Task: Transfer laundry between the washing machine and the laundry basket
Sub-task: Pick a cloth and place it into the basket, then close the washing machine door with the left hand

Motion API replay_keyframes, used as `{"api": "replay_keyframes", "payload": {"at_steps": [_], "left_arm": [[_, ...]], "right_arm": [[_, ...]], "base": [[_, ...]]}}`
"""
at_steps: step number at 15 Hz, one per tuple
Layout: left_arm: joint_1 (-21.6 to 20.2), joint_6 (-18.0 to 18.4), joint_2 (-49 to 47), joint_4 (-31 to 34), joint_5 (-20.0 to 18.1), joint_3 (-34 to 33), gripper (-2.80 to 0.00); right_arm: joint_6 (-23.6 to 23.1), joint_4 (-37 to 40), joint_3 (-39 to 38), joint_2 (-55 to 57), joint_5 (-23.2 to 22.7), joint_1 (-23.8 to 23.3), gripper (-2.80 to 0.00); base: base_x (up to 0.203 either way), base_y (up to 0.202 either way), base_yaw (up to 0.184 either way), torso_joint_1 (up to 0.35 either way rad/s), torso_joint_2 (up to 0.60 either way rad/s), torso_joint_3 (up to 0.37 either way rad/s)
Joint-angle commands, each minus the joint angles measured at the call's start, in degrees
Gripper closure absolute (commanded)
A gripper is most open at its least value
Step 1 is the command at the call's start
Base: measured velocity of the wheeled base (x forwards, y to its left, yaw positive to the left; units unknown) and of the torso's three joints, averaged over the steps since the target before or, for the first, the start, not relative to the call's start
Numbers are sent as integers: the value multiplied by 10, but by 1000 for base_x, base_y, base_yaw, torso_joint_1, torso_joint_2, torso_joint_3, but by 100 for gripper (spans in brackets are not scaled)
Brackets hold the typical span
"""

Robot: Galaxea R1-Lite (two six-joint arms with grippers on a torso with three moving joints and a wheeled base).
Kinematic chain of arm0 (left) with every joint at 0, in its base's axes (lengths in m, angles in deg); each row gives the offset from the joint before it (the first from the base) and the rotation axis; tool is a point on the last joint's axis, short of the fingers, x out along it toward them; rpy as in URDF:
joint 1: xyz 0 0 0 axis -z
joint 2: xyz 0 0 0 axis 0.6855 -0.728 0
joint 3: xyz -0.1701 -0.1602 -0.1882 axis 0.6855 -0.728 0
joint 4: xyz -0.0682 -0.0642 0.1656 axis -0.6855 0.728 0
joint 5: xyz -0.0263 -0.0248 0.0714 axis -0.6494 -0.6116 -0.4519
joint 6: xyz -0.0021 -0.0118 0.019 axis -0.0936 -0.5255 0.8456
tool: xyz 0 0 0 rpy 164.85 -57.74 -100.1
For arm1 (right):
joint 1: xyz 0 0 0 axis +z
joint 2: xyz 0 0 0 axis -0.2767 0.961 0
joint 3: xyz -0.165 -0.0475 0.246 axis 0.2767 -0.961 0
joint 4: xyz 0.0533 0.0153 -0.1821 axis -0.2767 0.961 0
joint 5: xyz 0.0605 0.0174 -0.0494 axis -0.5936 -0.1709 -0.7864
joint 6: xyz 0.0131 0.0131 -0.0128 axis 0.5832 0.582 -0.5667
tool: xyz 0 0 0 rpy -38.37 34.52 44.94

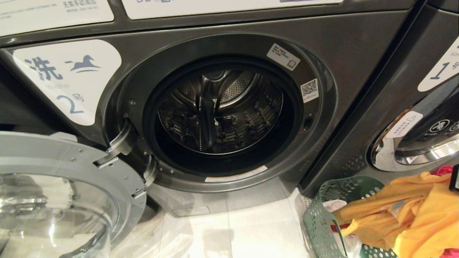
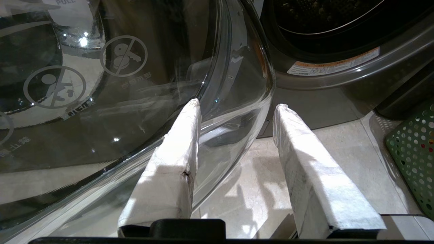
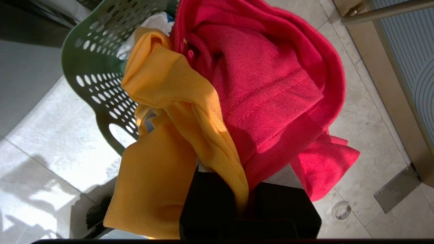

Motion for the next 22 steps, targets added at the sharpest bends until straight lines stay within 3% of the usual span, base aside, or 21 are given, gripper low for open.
{"api": "replay_keyframes", "payload": {"at_steps": [1, 3, 4, 9, 13, 14, 15, 18, 22], "left_arm": [[0, 0, -1, 0, 0, -1, 0], [0, 0, -1, 0, 0, -1, 0], [0, 0, -1, 0, 0, -1, 0], [0, 0, -1, 0, 0, -1, 0], [0, 0, -1, 0, 0, -1, 0], [0, 0, -1, 0, 0, -1, 0], [0, 0, -1, 0, 0, -1, 0], [0, 0, -1, 0, 0, -1, 0], [0, 0, -1, 0, 0, -1, 0]], "right_arm": [[-2, -15, -5, 48, 1, -1, 0], [-6, -17, -3, 49, 1, 0, 0], [-6, -17, -3, 49, 1, 0, -280], [-5, -17, -15, 39, 0, 0, -280], [-6, -19, -45, -39, -9, 7, -280], [-8, -19, -58, -71, -12, 15, -200], [-12, -19, -75, -106, -13, 31, 0], [-42, -19, -129, -226, -16, 106, 0], [-118, -21, -262, -468, -8, 180, 0]], "base": [[0, 0, 0, 0, 0, 0], [0, 0, 0, 0, 0, 0], [0, 0, 0, 0, 0, 0], [0, 0, 0, 0, 0, 0], [0, 0, 0, 0, 0, 0], [0, 0, 0, 0, 0, 0], [0, 0, 0, 0, 0, 0], [0, 0, 0, 0, 0, 0], [0, 0, 0, 0, 0, 0]]}}
